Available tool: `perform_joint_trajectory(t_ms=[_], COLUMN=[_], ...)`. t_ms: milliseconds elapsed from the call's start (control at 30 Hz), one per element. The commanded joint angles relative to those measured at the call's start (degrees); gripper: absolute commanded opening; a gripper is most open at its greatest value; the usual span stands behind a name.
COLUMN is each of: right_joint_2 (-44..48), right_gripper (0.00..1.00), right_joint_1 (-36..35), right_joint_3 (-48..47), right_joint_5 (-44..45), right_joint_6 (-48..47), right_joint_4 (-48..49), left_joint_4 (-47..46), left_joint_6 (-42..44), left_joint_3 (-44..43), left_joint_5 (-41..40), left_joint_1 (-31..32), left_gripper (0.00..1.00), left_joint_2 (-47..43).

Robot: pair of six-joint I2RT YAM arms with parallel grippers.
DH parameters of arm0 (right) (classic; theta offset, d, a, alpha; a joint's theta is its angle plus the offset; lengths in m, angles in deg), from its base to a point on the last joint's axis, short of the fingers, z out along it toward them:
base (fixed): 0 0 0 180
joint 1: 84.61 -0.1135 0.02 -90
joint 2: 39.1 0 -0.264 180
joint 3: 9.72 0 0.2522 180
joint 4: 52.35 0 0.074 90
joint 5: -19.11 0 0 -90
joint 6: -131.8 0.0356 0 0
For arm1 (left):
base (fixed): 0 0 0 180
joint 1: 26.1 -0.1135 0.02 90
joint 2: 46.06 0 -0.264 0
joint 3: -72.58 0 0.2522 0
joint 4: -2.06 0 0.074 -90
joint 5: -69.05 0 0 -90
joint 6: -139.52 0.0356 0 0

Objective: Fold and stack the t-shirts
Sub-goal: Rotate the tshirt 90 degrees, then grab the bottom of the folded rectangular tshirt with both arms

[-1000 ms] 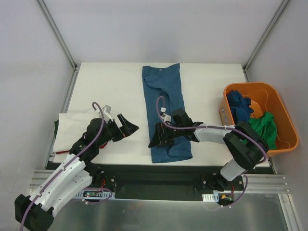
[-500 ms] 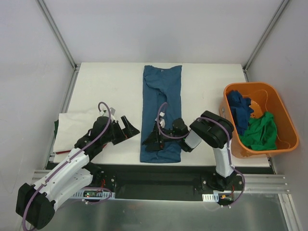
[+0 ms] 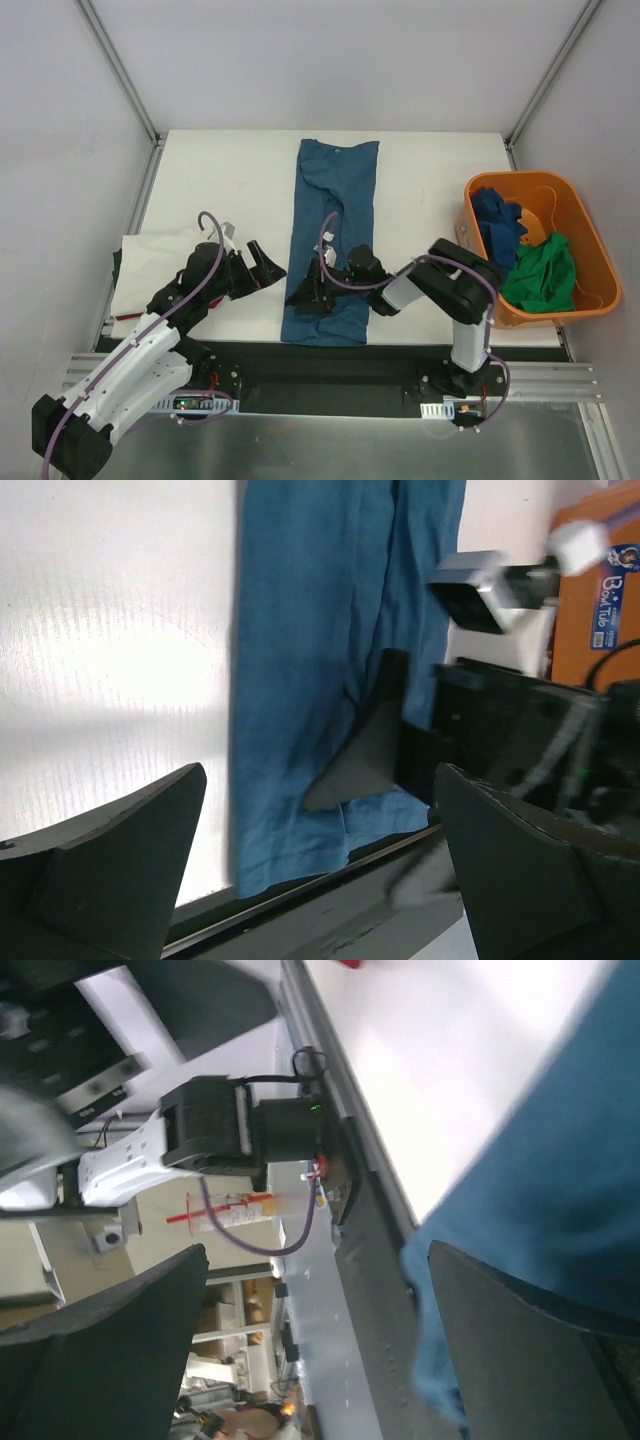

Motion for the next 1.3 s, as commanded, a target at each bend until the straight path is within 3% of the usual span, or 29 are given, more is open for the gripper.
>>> perform_joint_trajectory(t_ms=[0,33,67,233,467,567,767,867,933,1167,1267], right_joint_2=[17.72,20.18,24.64,34.16,53.48,58.16,57.31,54.15,52.91,52.02,51.32], right_gripper=[0.96,0.96,0.96,0.96,0.96,0.96,0.99,0.89,0.78,0.63,0.55], right_joint_1=[-0.54,-0.89,-1.24,-3.09,-3.71,-3.79,-3.79,-3.88,-3.88,-3.71,-3.71], right_joint_3=[-5.11,-6.44,-7.76,-13.57,-6.92,-2.69,7.78,8.92,8.92,11.47,12.26], right_joint_5=[2.76,4.16,6.00,17.86,35.63,37.23,33.62,34.15,35.20,37.31,37.13], right_joint_6=[-16.39,-20.00,-26.73,-37.95,-37.97,-33.85,-23.56,-19.88,-18.20,-14.58,-13.97], right_joint_4=[-22.11,-35.66,-42.06,-71.14,-89.39,-92.13,-86.25,-83.17,-82.38,-81.41,-80.62], left_joint_4=[2.13,2.39,2.92,5.03,5.65,5.56,5.12,2.50,0.65,-5.95,-6.66], left_joint_6=[1.98,2.07,2.24,2.24,1.10,0.05,-3.55,-6.27,-7.59,-10.15,-9.71], left_joint_3=[-2.96,-3.05,-3.23,-2.79,1.86,4.84,10.56,13.11,14.17,17.60,17.43], left_joint_5=[-1.92,-2.01,-2.01,-0.78,7.47,10.46,11.70,11.00,11.96,12.93,13.02], left_joint_1=[0.12,0.12,0.12,0.12,0.12,0.38,2.13,3.72,4.85,7.41,7.76], left_gripper=[0.99,0.99,0.99,0.99,0.99,0.99,0.98,0.92,0.85,0.71,0.58], left_joint_2=[-2.53,-2.70,-3.05,-3.23,-2.00,-1.30,-1.73,-2.26,-1.74,2.29,4.75])
